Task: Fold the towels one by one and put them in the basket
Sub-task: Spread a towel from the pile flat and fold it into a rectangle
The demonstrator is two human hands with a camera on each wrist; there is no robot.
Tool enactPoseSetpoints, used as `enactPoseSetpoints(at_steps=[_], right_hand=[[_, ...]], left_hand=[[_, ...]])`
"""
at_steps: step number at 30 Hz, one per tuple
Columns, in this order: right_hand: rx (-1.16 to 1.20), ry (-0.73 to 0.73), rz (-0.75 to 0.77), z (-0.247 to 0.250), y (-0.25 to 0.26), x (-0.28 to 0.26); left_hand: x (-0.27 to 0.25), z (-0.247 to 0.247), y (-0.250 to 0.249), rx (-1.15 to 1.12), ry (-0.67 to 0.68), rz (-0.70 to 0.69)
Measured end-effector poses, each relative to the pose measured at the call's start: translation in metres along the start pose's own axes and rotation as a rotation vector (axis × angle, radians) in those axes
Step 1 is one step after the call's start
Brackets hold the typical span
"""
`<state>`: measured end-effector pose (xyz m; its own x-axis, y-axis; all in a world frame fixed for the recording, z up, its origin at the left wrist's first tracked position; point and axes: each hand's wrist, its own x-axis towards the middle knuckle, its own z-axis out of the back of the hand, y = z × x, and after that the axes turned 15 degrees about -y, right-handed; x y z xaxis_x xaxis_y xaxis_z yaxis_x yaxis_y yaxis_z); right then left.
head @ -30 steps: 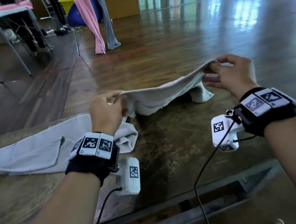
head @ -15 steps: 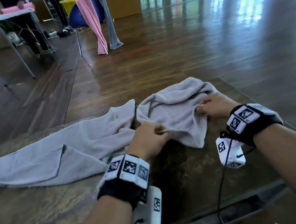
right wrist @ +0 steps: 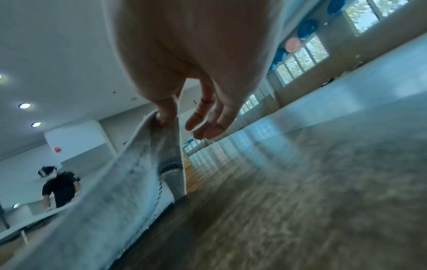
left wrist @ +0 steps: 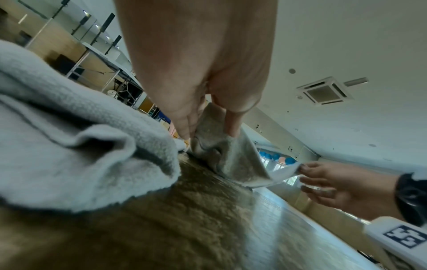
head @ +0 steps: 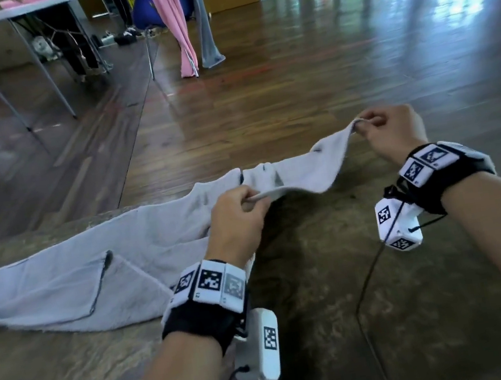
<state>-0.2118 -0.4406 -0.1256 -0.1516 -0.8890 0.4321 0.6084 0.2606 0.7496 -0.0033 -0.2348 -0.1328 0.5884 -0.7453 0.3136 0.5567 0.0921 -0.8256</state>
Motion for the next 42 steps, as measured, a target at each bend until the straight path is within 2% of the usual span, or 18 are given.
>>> enactPoseSetpoints(at_steps=[4,9,12,14,17,19,21,23,25,28,30,33,35,38,42], right_hand=[[0.288,-0.117,-0.222,0.038,-0.013,0.005],[0.605,-0.281,-0.196,0.080,0.003,0.007],[0.667,-0.252,-0.187,0.102,0.009,-0.003],[0.654,-0.224,-0.180,0.117,0.005,-0.013],[0.710,-0.341,-0.143,0.144,0.000,-0.030],[0.683,-0.386,-0.115,0.157,-0.001,-0.047],[0.399,-0.302,-0.008,0.163,-0.009,-0.068],[0.015,-0.127,0.153,0.170,-0.023,-0.090],[-0.150,-0.054,0.182,0.184,-0.036,-0.107],[-0.131,-0.025,0.146,0.207,-0.049,-0.119],[-0.028,-0.006,0.147,0.219,-0.053,-0.125],[0.229,0.014,0.141,0.232,-0.048,-0.134],[0.294,-0.018,0.155,0.241,-0.043,-0.138],[0.229,-0.033,0.212,0.250,-0.041,-0.147],[0.044,0.120,0.300,0.248,-0.048,-0.161]], left_hand=[[-0.001,0.007,-0.003,-0.065,-0.135,-0.003],[0.005,0.010,-0.027,-0.211,-0.212,-0.061],[0.006,0.018,-0.041,-0.230,-0.250,-0.121],[0.003,0.021,-0.046,-0.206,-0.206,-0.135],[-0.009,0.021,-0.049,-0.157,-0.069,-0.161],[-0.016,0.021,-0.053,-0.127,-0.040,-0.210],[-0.020,0.024,-0.057,-0.083,-0.042,-0.258],[-0.025,0.030,-0.057,0.006,-0.027,-0.280],[-0.034,0.035,-0.053,0.138,0.025,-0.280],[-0.048,0.042,-0.045,0.299,0.121,-0.269],[-0.054,0.049,-0.043,0.344,0.162,-0.282],[-0.062,0.059,-0.047,0.295,0.195,-0.288],[-0.068,0.065,-0.051,0.256,0.225,-0.302],[-0.076,0.072,-0.055,0.296,0.290,-0.300],[-0.084,0.083,-0.053,0.361,0.405,-0.213]])
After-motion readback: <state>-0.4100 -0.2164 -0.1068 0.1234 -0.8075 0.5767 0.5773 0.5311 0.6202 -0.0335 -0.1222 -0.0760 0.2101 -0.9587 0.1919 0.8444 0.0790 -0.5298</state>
